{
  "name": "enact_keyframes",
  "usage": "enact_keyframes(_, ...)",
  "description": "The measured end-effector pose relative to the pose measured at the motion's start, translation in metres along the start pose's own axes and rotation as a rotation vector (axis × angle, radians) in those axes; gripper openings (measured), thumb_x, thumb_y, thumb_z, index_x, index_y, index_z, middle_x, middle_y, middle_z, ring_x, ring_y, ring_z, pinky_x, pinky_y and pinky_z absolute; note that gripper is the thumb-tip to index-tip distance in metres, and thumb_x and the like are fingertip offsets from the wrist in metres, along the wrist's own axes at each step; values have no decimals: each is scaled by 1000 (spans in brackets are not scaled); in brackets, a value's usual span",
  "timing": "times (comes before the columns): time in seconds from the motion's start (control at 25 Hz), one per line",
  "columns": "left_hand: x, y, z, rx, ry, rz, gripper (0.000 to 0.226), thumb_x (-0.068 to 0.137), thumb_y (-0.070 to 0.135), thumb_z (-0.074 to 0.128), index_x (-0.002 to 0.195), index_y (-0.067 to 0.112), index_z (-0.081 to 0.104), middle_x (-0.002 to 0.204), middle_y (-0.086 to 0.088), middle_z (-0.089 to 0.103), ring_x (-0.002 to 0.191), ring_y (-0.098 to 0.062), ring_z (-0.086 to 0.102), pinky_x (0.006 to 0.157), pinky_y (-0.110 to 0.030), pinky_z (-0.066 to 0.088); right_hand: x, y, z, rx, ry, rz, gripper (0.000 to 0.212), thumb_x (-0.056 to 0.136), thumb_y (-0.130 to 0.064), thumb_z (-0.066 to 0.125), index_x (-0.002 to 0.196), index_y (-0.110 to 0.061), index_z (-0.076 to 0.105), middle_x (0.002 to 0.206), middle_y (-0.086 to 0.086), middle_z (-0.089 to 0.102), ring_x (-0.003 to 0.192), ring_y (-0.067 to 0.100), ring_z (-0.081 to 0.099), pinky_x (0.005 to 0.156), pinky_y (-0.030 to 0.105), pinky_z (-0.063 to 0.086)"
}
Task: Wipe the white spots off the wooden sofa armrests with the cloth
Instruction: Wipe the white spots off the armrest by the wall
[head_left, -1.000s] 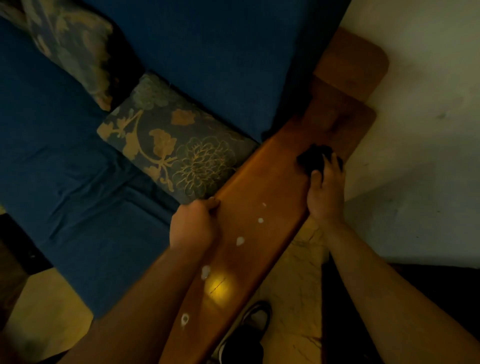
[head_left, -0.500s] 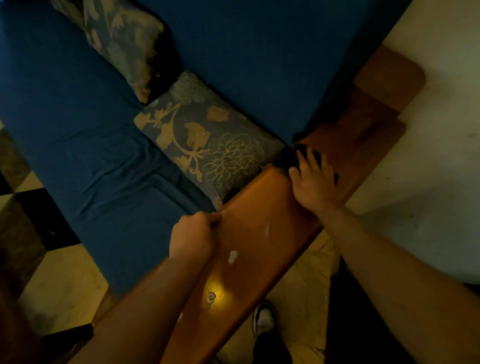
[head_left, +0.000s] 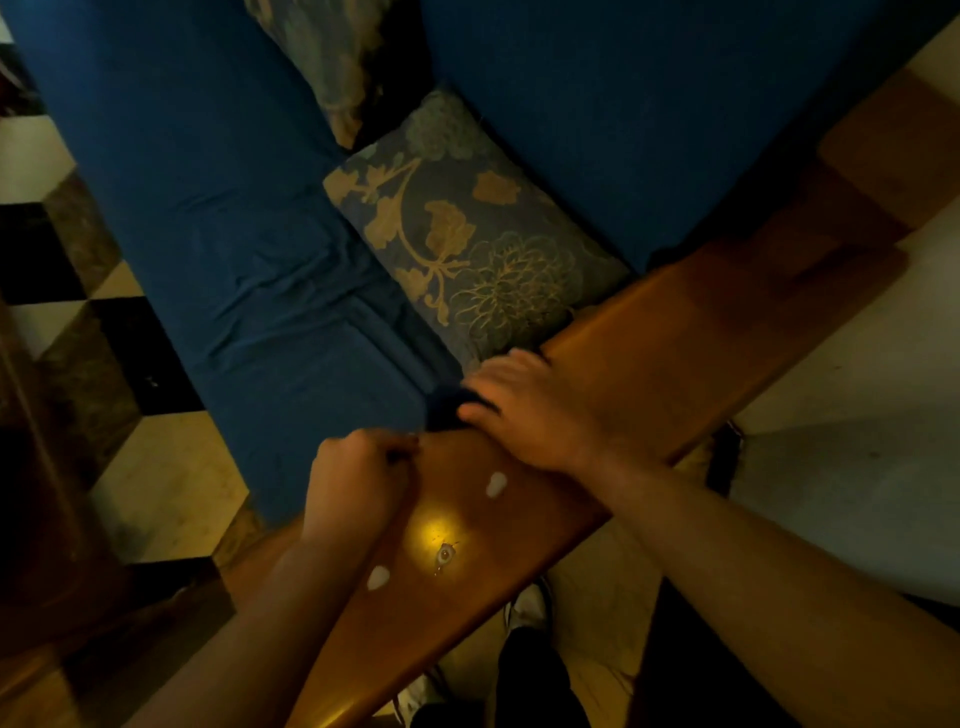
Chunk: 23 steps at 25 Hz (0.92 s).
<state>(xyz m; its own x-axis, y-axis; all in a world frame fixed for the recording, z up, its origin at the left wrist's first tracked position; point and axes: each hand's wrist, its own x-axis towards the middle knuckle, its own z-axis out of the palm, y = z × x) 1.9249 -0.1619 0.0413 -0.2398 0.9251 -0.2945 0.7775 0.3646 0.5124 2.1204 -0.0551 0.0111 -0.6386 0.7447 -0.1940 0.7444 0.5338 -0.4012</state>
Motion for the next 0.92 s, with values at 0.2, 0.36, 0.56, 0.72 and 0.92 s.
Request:
enact_keyframes(0.2, 2, -1, 5, 35, -41, 6, 28, 94, 6, 63, 112, 22, 79, 117, 1, 77, 105, -17, 71, 95, -31, 53, -30, 79, -28, 87, 300, 443, 45, 106, -39, 43, 145, -18, 52, 161, 5, 40, 152, 30, 25, 122, 50, 18)
enact_keyframes(0.36, -4, -6, 0, -22, -48, -5, 30, 94, 2, 63, 112, 20, 79, 119, -1, 76, 109, -18, 69, 98, -32, 53, -46, -5, 19, 85, 394, 682, 48, 108, -43, 32, 153, -30, 41, 168, 1, 26, 157, 30, 10, 126, 51, 8)
enact_keyframes(0.56, -14, -31, -17, -35, 18, -24, 25, 83, 0, 67, 83, 19, 83, 90, -2, 80, 83, -21, 72, 67, -26, 51, -93, -125, 90, 24, 159, 213, 47, 108, -50, 26, 152, -38, 36, 167, -4, 27, 157, 27, 12, 126, 49, 11)
enact_keyframes(0.72, -20, -55, -29, -63, -58, -80, 31, 87, 1, 69, 76, 29, 78, 97, 12, 75, 80, 4, 62, 68, -9, 42, -54, -38, 39, -150, 114, 77, 51, 104, -43, 30, 151, -28, 43, 165, 2, 32, 154, 34, 21, 123, 51, 16)
enact_keyframes(0.92, -19, -59, -23, -93, -18, -94, 24, 88, 4, 70, 82, 26, 79, 102, 10, 77, 75, 9, 57, 66, -4, 38, 14, 0, -5, -20, 162, 618, 48, 106, -46, 32, 129, -16, 61, 148, 11, 54, 147, 34, 30, 120, 52, 21)
